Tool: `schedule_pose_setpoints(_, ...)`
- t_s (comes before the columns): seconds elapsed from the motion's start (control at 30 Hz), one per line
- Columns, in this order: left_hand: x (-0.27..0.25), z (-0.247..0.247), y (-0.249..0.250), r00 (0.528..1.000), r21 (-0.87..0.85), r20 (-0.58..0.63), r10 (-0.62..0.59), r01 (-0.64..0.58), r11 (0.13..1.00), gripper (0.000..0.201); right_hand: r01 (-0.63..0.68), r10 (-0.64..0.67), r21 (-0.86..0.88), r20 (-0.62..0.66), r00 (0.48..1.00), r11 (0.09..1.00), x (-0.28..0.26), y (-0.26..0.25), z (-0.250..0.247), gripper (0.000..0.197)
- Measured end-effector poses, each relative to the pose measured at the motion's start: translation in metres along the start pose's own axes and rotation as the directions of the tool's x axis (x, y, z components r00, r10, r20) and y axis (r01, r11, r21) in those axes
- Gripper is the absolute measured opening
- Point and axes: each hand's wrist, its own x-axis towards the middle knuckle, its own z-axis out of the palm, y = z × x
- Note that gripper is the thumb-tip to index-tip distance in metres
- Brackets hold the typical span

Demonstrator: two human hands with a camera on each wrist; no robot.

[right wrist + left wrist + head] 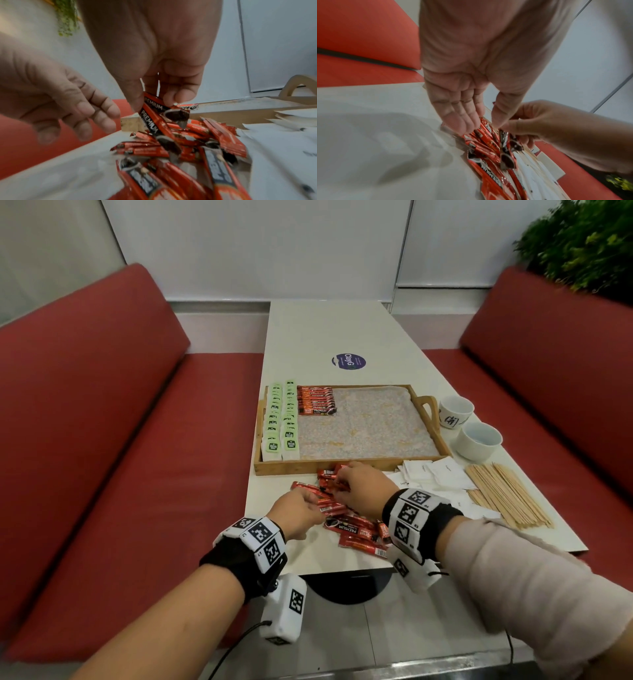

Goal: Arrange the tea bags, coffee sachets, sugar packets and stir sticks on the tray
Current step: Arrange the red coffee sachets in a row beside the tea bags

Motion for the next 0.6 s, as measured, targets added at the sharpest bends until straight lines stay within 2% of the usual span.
schedule_pose_setpoints(0.07,0.000,0.001,0.002,1.000,-0.029,-0.002,0.026,-0.026,0.999,0.042,0.005,-0.001,0.092,-0.040,0.999,0.996,0.000,-0.004,-0.007,0.026)
schedule_pose_setpoints(0.2,0.000,0.002,0.015,0.986,-0.029,-0.034,0.164,-0.165,0.986,0.071,0.007,0.017,0.281,-0.081,0.997,0.960,-0.002,-0.009,-0.020,0.018)
schedule_pose_setpoints(0.27,-0.001,0.002,0.024,0.971,-0.054,-0.037,0.235,-0.237,0.970,0.064,0.019,0.019,0.380,-0.097,0.995,0.925,-0.003,-0.012,-0.023,0.018)
schedule_pose_setpoints(0.33,-0.002,0.004,0.034,0.944,-0.068,-0.049,0.325,-0.328,0.942,0.046,0.023,0.031,0.520,-0.095,0.995,0.854,-0.005,-0.014,-0.026,0.018)
schedule_pose_setpoints(0.43,-0.003,0.007,0.043,0.923,-0.050,-0.049,0.383,-0.385,0.922,0.040,0.022,0.037,0.655,-0.076,0.996,0.755,-0.008,-0.012,-0.028,0.011)
schedule_pose_setpoints(0.47,-0.003,0.008,0.044,0.918,-0.037,-0.035,0.394,-0.395,0.918,0.040,0.021,0.039,0.666,-0.075,0.996,0.746,-0.009,-0.010,-0.029,0.005)
schedule_pose_setpoints(0.5,-0.003,0.009,0.044,0.917,-0.017,-0.018,0.397,-0.398,0.917,0.039,0.019,0.043,0.663,-0.077,0.996,0.749,-0.011,-0.008,-0.030,0.007)
schedule_pose_setpoints(0.6,-0.001,0.011,0.038,0.931,0.071,0.011,0.364,-0.364,0.929,0.041,0.010,0.061,0.573,-0.104,0.993,0.820,-0.016,0.000,-0.028,0.013)
